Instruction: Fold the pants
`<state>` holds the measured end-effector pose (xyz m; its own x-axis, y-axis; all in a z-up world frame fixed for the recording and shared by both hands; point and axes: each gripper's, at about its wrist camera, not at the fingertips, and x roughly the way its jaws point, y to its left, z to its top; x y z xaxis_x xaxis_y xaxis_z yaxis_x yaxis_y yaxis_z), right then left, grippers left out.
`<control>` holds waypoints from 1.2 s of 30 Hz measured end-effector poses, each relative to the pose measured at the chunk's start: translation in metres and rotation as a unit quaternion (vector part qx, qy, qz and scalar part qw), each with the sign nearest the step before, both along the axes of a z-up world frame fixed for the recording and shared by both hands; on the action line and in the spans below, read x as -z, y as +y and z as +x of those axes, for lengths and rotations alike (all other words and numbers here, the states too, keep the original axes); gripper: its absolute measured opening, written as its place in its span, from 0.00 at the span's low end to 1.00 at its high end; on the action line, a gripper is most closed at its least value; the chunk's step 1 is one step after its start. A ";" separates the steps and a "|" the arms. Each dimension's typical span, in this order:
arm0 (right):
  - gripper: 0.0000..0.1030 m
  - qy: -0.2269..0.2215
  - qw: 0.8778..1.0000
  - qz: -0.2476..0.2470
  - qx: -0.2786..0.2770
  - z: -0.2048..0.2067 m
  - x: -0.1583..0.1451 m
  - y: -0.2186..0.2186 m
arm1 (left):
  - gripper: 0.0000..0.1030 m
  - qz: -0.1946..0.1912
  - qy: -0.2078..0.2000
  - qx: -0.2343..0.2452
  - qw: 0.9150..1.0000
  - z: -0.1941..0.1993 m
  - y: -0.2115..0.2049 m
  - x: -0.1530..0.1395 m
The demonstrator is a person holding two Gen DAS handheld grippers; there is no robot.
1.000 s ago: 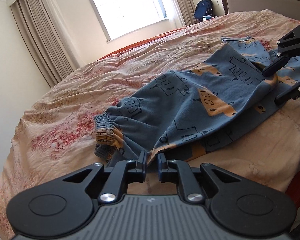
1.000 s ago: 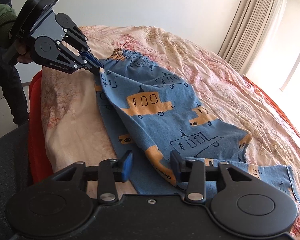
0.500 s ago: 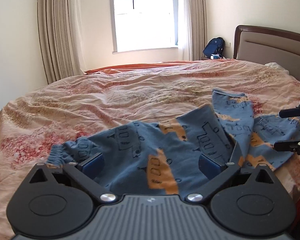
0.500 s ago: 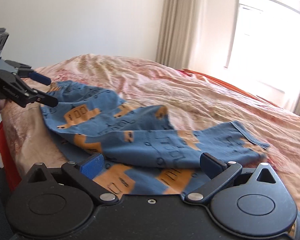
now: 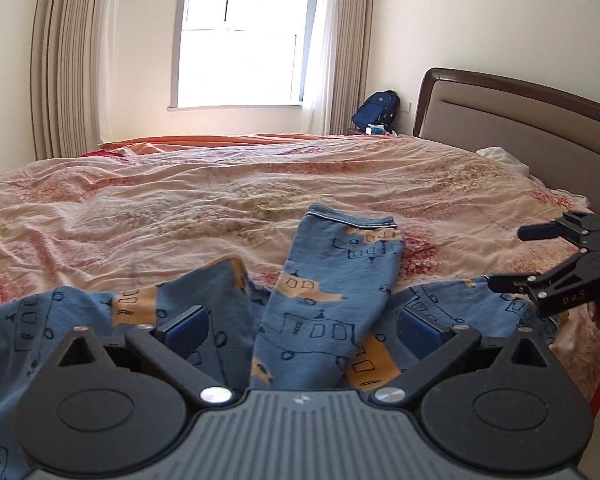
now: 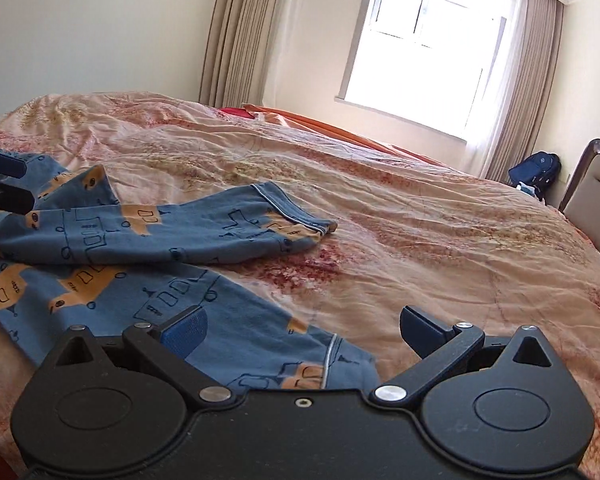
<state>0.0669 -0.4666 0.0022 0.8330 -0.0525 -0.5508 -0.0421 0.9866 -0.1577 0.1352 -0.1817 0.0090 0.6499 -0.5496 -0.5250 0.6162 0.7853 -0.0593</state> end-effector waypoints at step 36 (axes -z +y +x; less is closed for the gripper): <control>0.02 0.149 0.953 0.224 0.141 0.240 0.004 0.037 | 0.00 0.004 0.161 -0.081 0.984 0.058 -0.003 0.008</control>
